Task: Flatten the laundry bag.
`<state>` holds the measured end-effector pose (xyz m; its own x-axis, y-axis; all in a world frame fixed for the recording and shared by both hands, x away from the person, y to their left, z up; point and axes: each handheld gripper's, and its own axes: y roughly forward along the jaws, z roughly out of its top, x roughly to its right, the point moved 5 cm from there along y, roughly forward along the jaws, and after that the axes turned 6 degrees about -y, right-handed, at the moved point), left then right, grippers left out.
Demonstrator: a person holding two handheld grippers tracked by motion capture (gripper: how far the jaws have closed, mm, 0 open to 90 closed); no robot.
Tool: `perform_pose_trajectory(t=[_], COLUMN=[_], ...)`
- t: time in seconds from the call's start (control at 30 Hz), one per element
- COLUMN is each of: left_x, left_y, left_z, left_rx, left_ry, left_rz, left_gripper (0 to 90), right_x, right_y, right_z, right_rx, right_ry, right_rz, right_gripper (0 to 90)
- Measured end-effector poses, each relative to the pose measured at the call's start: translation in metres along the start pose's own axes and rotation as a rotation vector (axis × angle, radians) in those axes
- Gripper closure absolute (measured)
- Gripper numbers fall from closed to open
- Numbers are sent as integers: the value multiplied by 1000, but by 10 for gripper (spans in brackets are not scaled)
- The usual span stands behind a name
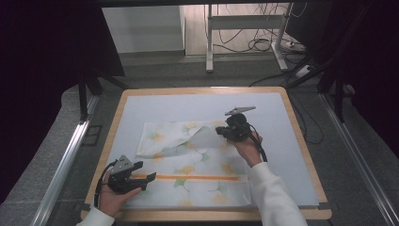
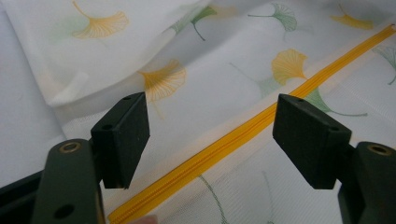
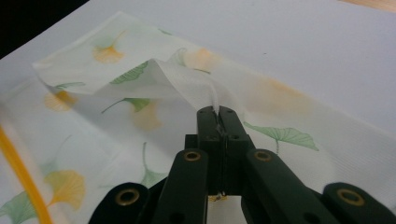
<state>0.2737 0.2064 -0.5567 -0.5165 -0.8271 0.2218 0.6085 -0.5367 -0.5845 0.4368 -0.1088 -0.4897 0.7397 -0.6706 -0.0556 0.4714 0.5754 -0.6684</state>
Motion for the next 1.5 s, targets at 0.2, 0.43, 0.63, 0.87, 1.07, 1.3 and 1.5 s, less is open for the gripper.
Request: perform_pose_trajectory(t=[0.2,0.43,0.63,0.87,1.07,1.3,1.5], left_x=[0,0,0,0,0,0,0], left_y=[1,1,1,2,2,2,2], left_z=[0,0,-1,-1,-1,-1,-1], left_rx=[-5,-7,-7,-9,-10,-10,-12], left_ry=[2,2,2,2,1,3,3], left_rz=[-3,-5,-7,-9,-11,-11,-12], left_gripper=[274,274,274,275,274,275,275], right_x=[14,20,28,41,53,57,67], right_y=[9,20,26,32,38,44,45], right_z=[0,2,6,8,6,4,1], right_rx=[-21,-44,-56,-60,-54,-51,-39], right_ry=[41,55,76,117,157,170,204], right_rz=[-12,-31,-48,-57,-71,-76,-91], right_gripper=[887,887,887,887,887,887,886])
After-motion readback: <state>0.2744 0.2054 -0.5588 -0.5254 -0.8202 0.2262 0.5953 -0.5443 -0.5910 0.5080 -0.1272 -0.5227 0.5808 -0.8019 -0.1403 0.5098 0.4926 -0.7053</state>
